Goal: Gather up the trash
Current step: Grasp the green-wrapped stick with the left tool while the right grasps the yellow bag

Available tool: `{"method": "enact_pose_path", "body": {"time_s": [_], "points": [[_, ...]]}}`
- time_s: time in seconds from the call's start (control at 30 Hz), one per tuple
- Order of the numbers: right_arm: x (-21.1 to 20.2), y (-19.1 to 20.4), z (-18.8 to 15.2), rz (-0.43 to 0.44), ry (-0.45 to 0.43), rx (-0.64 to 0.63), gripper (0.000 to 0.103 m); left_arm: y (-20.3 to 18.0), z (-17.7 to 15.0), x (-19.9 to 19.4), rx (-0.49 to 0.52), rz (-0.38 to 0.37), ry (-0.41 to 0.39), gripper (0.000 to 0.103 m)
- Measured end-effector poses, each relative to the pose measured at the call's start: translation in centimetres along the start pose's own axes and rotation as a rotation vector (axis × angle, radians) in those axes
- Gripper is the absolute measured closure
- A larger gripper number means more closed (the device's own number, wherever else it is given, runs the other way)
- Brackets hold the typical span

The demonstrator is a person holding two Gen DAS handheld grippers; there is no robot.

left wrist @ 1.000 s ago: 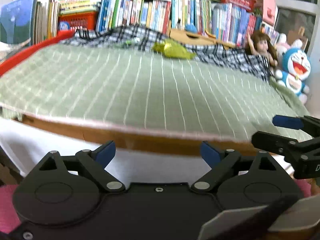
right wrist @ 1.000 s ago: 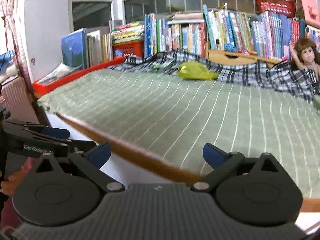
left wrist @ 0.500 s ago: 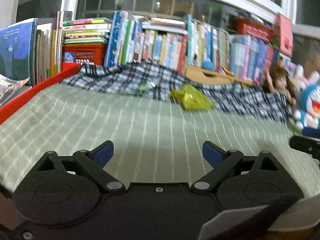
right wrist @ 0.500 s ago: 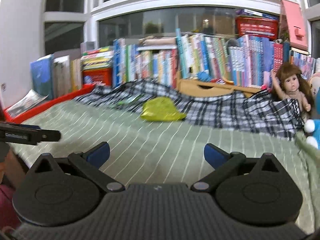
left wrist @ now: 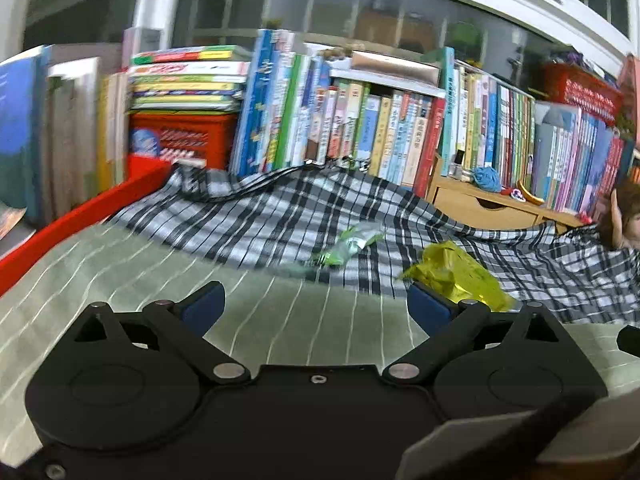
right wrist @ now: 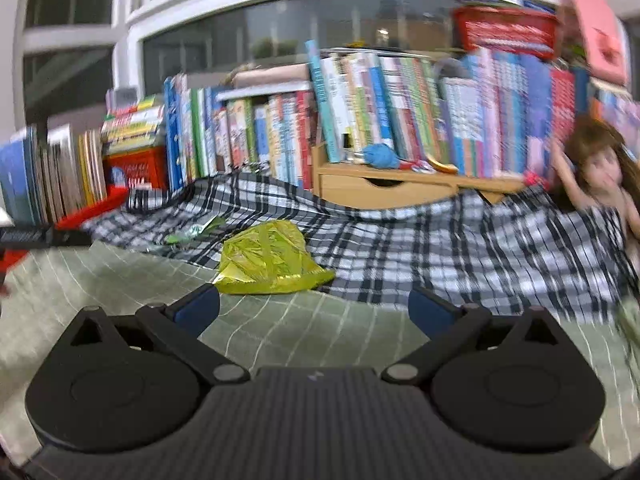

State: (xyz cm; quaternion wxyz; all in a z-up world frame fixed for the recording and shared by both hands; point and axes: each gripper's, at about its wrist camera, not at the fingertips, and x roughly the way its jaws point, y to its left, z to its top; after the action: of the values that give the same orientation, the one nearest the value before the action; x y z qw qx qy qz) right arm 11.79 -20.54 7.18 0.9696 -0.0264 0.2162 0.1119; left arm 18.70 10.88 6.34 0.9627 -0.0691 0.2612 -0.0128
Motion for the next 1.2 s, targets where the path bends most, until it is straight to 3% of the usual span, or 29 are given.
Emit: {"method": "enact_pose_path", "body": {"time_s": [0.1, 0.33, 0.47, 0.8, 0.87, 0.9, 0.97, 1.03, 1.1, 1.13, 1.2], "points": [[2.2, 1.8, 0.6, 0.024, -0.005, -0.072, 0.000, -0.2, 0.6, 3.6, 0.023, 0.046, 0.010, 0.005], [7.8, 4.9, 2.0, 0.066, -0.003, -0.135, 0.000, -0.4, 1.9, 9.7, 0.063, 0.067, -0.014, 0.005], [11.2, 6.3, 2.1, 0.061, 0.028, -0.169, 0.000, -0.3, 2.8, 13.3, 0.097, 0.061, 0.048, 0.004], [16.9, 6.9, 1.3, 0.041, 0.141, -0.167, 0.000, -1.2, 1.2, 18.6, 0.141, 0.116, 0.081, 0.004], [17.2, 6.8, 1.1, 0.054, 0.164, -0.164, 0.007, -1.2, 0.9, 19.1, 0.129, 0.114, 0.110, 0.004], [17.3, 6.8, 1.0, 0.055, 0.173, -0.167, 0.010, -1.3, 0.8, 19.6, 0.131, 0.121, 0.139, 0.007], [17.3, 6.9, 0.7, 0.058, 0.177, -0.176, 0.026, -1.6, 0.5, 20.3, 0.152, 0.103, 0.192, 0.017], [17.0, 6.9, 0.7, 0.064, 0.165, -0.180, 0.039, -1.7, 0.4, 20.1, 0.149, 0.082, 0.185, 0.024], [16.6, 6.8, 0.8, 0.076, 0.152, -0.177, 0.040, -1.9, 0.4, 19.9, 0.145, 0.050, 0.189, 0.047], [16.3, 6.8, 0.9, 0.082, 0.143, -0.177, 0.055, -2.0, 0.4, 19.7, 0.149, 0.046, 0.187, 0.053], [15.6, 6.8, 1.2, 0.075, 0.117, -0.177, 0.056, -2.4, 0.5, 19.3, 0.172, 0.046, 0.184, 0.075]]}}
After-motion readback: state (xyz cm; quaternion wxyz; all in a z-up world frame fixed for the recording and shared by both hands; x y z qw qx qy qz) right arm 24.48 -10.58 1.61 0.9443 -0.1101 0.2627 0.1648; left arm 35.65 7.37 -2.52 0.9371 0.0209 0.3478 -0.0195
